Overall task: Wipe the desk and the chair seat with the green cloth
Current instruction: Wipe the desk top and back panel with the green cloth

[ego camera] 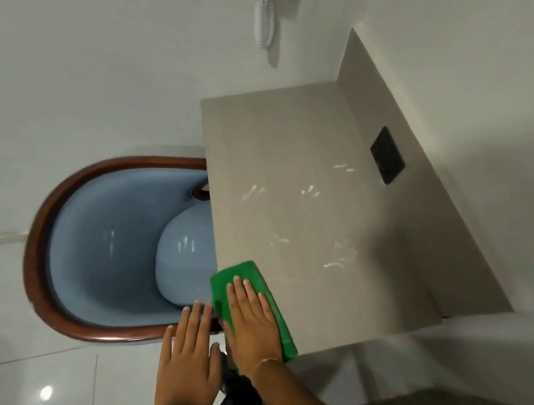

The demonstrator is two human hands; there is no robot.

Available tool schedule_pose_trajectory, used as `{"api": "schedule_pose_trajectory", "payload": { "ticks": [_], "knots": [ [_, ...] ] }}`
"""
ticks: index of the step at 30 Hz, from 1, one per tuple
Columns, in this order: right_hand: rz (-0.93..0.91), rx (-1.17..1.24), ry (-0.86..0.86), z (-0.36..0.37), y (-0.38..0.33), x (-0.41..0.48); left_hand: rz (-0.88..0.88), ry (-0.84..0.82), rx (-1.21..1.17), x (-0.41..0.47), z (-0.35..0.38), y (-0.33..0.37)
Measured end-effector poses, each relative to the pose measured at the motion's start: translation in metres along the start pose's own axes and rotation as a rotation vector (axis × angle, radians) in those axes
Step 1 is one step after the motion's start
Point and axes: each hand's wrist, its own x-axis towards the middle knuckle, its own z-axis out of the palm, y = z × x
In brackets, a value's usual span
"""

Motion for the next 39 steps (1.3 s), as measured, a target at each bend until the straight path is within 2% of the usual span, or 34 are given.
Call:
{"api": "schedule_pose_trajectory", "payload": {
  "ticks": [4,8,11,15,18,23,27,30,33,35,37,39],
  "knots": [
    [-0.024,-0.001,-0.015,-0.011,0.009,0.054,-0.010,-0.002,-0.092,0.014,0.035,0.012],
    [0.040,-0.006,0.030,-0.037,0.050,0.099,-0.020,-0.053,-0.085,0.031,0.052,0.027],
    [0.231,-0.051,0.108,-0.056,0.121,0.103,-0.011,-0.079,-0.089,0.042,0.055,0.039],
    [0.571,-0.067,0.150,-0.083,0.227,0.053,-0.003,-0.060,-0.121,0.048,0.061,0.042],
    [0.654,-0.056,0.135,-0.085,0.252,0.004,0.000,-0.034,-0.168,0.053,0.063,0.042],
    [0.534,-0.078,0.086,-0.042,0.182,-0.047,0.013,0.001,-0.245,0.063,0.064,0.040],
    [0.288,-0.087,0.046,0.005,0.095,-0.058,-0.002,0.057,-0.298,0.073,0.064,0.040],
    [0.132,-0.150,0.035,0.015,0.065,-0.032,-0.036,0.089,-0.333,0.087,0.066,0.040],
    [-0.048,-0.149,0.028,-0.003,0.083,0.012,-0.048,0.114,-0.320,0.099,0.070,0.041],
    [-0.086,-0.078,0.037,-0.020,0.107,0.042,-0.049,0.124,-0.273,0.106,0.074,0.044],
    [-0.028,-0.070,0.076,-0.041,0.140,0.071,-0.051,0.133,-0.209,0.112,0.077,0.048],
    [0.105,-0.095,0.158,-0.063,0.183,0.099,-0.055,0.139,-0.144,0.120,0.079,0.050]
  ]
}}
